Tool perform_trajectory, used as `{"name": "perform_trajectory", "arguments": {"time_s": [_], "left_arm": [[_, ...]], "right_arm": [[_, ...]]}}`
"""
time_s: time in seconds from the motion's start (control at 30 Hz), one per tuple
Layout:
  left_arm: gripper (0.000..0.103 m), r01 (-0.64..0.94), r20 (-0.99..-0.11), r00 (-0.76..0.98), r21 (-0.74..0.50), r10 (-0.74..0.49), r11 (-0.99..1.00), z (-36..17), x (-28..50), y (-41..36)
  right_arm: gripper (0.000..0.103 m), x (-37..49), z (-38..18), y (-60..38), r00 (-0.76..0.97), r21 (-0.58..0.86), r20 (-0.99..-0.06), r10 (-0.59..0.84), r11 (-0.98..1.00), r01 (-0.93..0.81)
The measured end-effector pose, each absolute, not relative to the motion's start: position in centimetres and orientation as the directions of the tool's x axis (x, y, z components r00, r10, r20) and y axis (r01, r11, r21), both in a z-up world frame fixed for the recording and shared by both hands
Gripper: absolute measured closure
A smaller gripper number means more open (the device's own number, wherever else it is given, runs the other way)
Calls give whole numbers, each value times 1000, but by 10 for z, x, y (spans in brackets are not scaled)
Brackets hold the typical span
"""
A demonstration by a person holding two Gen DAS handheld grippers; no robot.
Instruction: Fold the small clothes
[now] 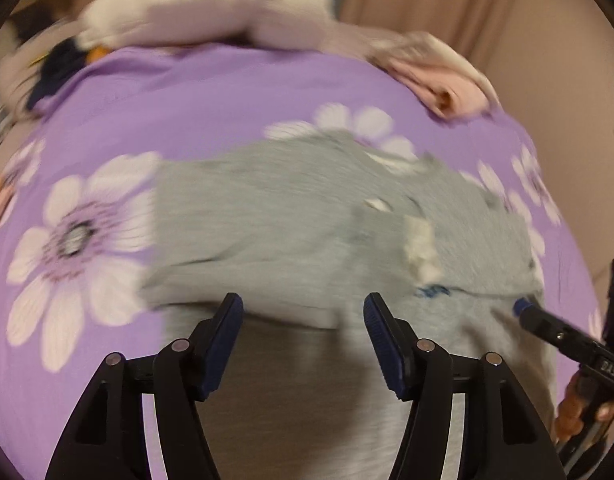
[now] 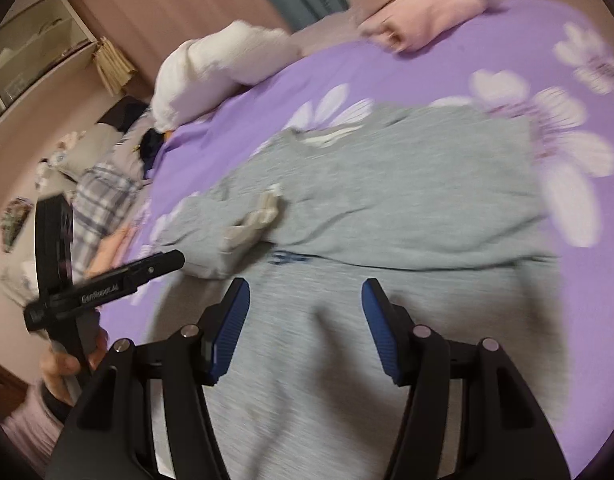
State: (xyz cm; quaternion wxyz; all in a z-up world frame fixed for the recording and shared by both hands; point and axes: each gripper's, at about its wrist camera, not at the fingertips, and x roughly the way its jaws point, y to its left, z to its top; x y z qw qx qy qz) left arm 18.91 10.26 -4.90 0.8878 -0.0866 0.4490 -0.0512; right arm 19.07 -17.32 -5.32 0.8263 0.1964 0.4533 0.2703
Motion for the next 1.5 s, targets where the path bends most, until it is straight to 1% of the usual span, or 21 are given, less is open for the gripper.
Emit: {"name": "perform_trajectory", "arguments": {"time_s": [0.1, 0.2, 0.27, 0.3, 0.37, 0.43, 0.47, 0.57, 0.63, 0.67, 0.77, 0.8, 0.9, 0.97, 1.03, 1.13, 1.2, 1.23, 1.33, 1.4, 1.5], "left_arm": [[38, -53, -775, 617, -219, -140, 974, -50, 186, 135], [38, -85, -765, 625, -264, -155, 961, -53, 190, 156], [38, -93, -750, 640, -291, -166, 952, -54, 191, 165], [38, -97, -744, 646, -305, -173, 948, -54, 194, 169], [38, -104, -739, 646, -337, -194, 936, -57, 199, 176], [38, -99, -734, 646, -353, -210, 930, -59, 208, 177], [38, -93, -733, 647, -347, -208, 933, -59, 212, 175], [38, -96, -749, 637, -309, -180, 946, -64, 222, 169], [38, -89, -759, 621, -316, -195, 945, -70, 226, 164], [38, -86, -763, 616, -312, -196, 946, -73, 227, 161], [38, -68, -784, 595, -269, -177, 961, -81, 230, 151], [38, -65, -802, 574, -247, -167, 967, -86, 233, 147], [38, -81, -840, 534, -161, -94, 984, -100, 238, 141], [38, -82, -845, 526, -164, -97, 983, -103, 237, 142], [38, -81, -838, 534, -180, -109, 980, -97, 233, 145], [38, -75, -802, 587, -192, -112, 979, -82, 224, 149], [38, -56, -783, 610, -202, -127, 978, -77, 221, 148], [38, -47, -785, 605, -201, -133, 978, -79, 222, 145], [38, -30, -814, 570, -155, -110, 988, -92, 228, 137], [38, -26, -837, 541, -121, -88, 992, -102, 232, 133], [38, -41, -845, 527, -131, -90, 991, -104, 231, 140]], "right_arm": [[44, 212, -57, -135, 387, 609, -636, 668, 742, -279], [44, 229, -60, -110, 347, 637, -632, 692, 720, -274], [46, 244, -65, -94, 324, 637, -657, 681, 731, -245], [50, 250, -68, -87, 312, 635, -668, 676, 736, -234], [86, 259, -69, -70, 284, 621, -689, 666, 746, -242], [94, 261, -58, -59, 307, 548, -721, 621, 783, -295], [95, 262, -47, -52, 336, 506, -725, 601, 796, -332], [95, 260, -14, -52, 430, 450, -676, 598, 798, -401], [95, 258, 5, -63, 508, 419, -621, 597, 800, -429], [95, 258, 6, -70, 524, 411, -615, 589, 806, -425], [94, 267, -18, -88, 516, 376, -678, 523, 850, -368], [93, 274, -38, -94, 485, 356, -729, 483, 873, -335], [81, 280, -67, -101, 442, 327, -782, 440, 893, -310], [67, 275, -61, -105, 472, 314, -767, 435, 896, -314], [63, 270, -48, -112, 516, 301, -744, 426, 902, -311], [63, 263, -33, -116, 580, 271, -702, 414, 908, -319], [64, 261, -31, -116, 564, 319, -679, 471, 880, -351], [68, 261, -33, -114, 540, 342, -679, 498, 865, -367], [79, 263, -55, -97, 489, 301, -740, 461, 878, -372], [79, 265, -70, -95, 463, 287, -774, 432, 891, -351], [76, 266, -73, -107, 448, 357, -765, 462, 884, -302]]}}
